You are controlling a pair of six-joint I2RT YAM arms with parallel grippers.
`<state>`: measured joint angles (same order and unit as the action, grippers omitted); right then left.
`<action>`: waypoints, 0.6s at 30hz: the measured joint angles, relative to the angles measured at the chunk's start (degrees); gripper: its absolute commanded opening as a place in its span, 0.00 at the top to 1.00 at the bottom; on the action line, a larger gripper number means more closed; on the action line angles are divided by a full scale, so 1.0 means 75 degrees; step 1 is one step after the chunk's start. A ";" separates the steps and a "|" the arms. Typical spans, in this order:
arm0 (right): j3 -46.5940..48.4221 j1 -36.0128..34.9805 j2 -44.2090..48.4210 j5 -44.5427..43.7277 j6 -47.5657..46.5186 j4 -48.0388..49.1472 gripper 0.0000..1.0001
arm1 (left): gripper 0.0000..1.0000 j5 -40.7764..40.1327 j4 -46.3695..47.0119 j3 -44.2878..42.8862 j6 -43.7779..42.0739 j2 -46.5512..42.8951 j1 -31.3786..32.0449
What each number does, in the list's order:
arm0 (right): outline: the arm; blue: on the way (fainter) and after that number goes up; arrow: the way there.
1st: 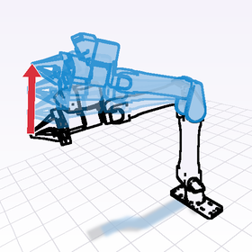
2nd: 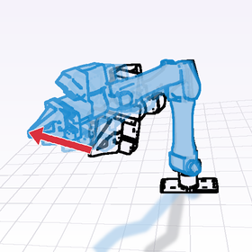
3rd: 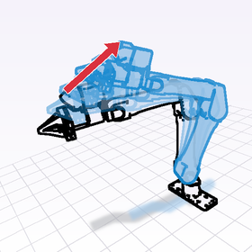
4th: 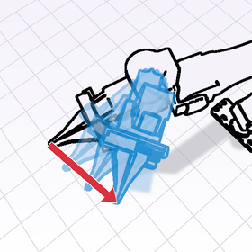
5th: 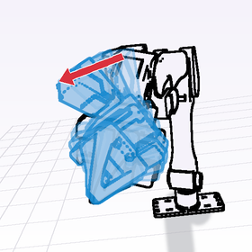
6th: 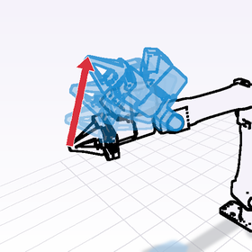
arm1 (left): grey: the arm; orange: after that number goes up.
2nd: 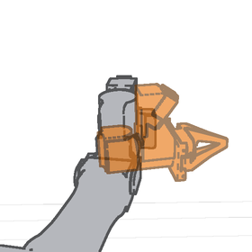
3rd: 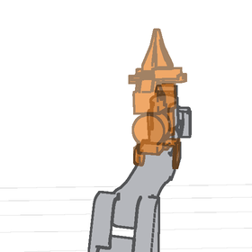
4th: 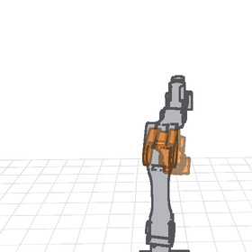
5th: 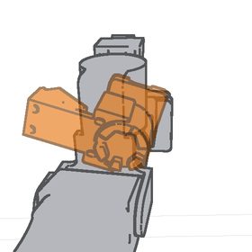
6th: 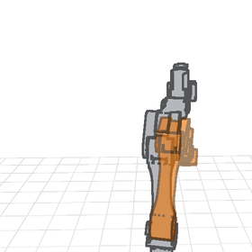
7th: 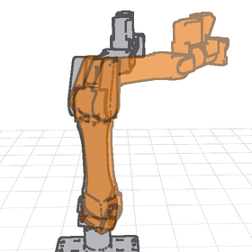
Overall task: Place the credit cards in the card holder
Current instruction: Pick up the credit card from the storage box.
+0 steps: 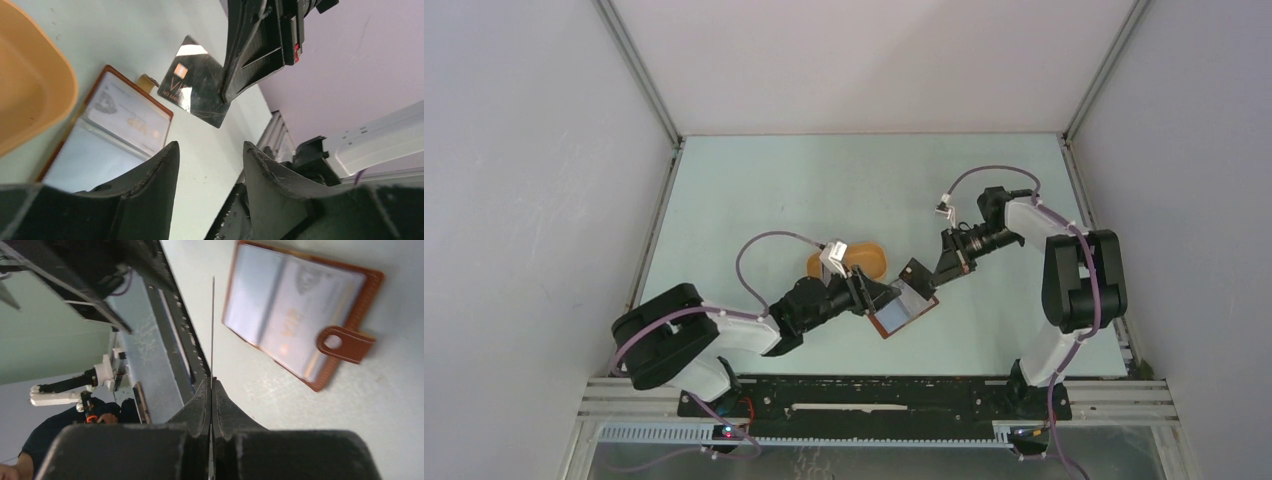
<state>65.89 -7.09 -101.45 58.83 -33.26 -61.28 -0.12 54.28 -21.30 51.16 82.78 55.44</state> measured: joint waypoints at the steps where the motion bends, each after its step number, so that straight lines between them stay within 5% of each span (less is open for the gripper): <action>1: 0.0023 0.0000 0.0082 0.0259 -0.0064 -0.0064 1.00 | 0.46 0.0055 0.0315 0.0067 0.0189 0.0137 -0.0009; 8: 0.0125 0.0000 0.0239 0.1644 -0.0516 -0.0586 1.00 | 0.48 0.0137 0.2226 0.0487 0.1274 0.1186 -0.0012; 18: 0.0140 0.0006 0.0239 0.2605 -0.0988 -0.1090 1.00 | 0.53 0.0248 0.3319 0.0478 0.1781 0.1402 0.0015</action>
<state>66.94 -7.05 -99.66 78.37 -40.66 -69.45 1.74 79.18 -17.72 64.51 93.30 55.55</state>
